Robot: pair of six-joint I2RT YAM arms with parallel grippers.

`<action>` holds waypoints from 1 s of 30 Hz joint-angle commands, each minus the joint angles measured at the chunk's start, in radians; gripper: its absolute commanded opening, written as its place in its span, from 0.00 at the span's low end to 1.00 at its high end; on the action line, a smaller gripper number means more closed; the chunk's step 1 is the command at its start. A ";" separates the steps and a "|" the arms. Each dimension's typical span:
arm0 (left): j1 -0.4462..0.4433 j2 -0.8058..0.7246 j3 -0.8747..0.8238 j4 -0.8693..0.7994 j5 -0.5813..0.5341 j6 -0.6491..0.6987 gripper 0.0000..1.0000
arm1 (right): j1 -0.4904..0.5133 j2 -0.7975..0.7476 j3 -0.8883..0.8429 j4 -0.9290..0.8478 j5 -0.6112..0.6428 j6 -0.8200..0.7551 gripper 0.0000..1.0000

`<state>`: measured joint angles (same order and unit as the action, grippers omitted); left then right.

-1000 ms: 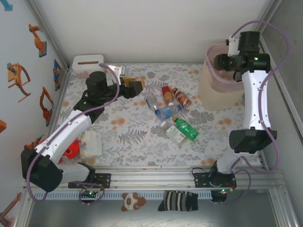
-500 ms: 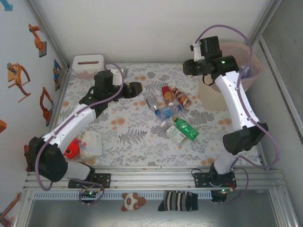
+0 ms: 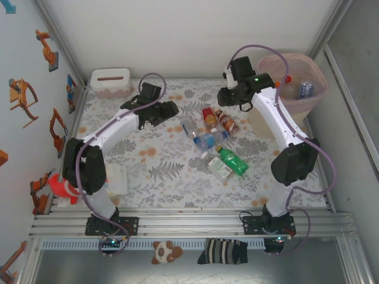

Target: Put the plastic bottles in the bin

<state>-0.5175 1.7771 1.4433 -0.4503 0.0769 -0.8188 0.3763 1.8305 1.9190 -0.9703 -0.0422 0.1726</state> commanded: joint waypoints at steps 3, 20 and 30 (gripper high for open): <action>-0.055 0.126 0.149 -0.162 -0.129 -0.135 0.69 | 0.009 -0.071 -0.032 0.063 -0.018 0.040 0.44; -0.117 0.504 0.546 -0.306 -0.122 -0.179 0.88 | 0.027 -0.175 -0.087 0.125 0.005 0.039 0.44; -0.128 0.609 0.619 -0.338 -0.119 -0.184 0.80 | 0.026 -0.176 -0.087 0.129 -0.007 0.034 0.44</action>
<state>-0.6411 2.3695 2.0380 -0.7353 -0.0368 -0.9894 0.3981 1.6821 1.8370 -0.8547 -0.0582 0.2096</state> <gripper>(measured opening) 0.802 0.442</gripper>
